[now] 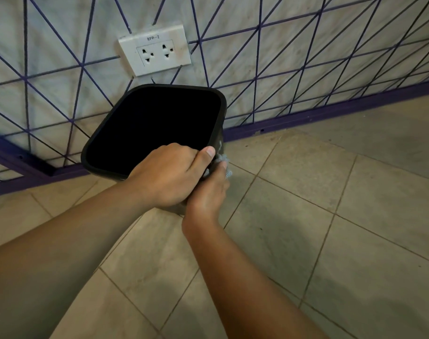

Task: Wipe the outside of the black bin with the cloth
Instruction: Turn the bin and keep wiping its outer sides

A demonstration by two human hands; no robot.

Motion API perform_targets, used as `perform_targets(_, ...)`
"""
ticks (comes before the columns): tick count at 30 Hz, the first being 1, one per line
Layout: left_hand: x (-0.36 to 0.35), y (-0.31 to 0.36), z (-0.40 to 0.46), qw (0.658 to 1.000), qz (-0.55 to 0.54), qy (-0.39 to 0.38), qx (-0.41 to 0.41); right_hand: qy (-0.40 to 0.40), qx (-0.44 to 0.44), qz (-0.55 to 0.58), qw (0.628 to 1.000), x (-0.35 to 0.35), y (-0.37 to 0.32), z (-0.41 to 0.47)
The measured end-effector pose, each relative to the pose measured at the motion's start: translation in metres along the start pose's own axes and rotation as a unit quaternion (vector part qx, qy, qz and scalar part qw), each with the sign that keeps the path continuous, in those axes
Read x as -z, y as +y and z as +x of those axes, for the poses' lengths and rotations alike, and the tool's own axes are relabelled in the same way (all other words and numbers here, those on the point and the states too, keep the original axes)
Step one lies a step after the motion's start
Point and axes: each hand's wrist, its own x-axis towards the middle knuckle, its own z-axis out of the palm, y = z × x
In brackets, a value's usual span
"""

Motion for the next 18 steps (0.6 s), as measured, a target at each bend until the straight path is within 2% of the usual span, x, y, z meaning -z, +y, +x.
perform_targets(3, -0.001, -0.001, 0.001, 1.000, -0.007, 0.016, 0.002, 0.031, 0.003, 0.001, 1.000, -0.003, -0.003, 0.008)
perform_targets(8, -0.001, -0.003, 0.000, 0.999, -0.024, 0.021, 0.005, 0.013, 0.047, -0.010, 0.999, -0.001, 0.007, -0.004)
perform_targets(12, -0.002, -0.002, 0.000, 0.999, -0.027, 0.030, 0.004, 0.021, 0.030, -0.018, 0.999, 0.001, -0.001, 0.013)
perform_targets(16, -0.001, -0.003, -0.001, 0.999, -0.021, 0.030, -0.004, -0.019, 0.071, -0.032, 0.997, 0.009, 0.008, -0.010)
perform_targets(18, -0.001, -0.003, -0.001, 0.999, -0.008, 0.040, -0.016, -0.007, 0.078, -0.036, 0.996, 0.010, 0.012, 0.001)
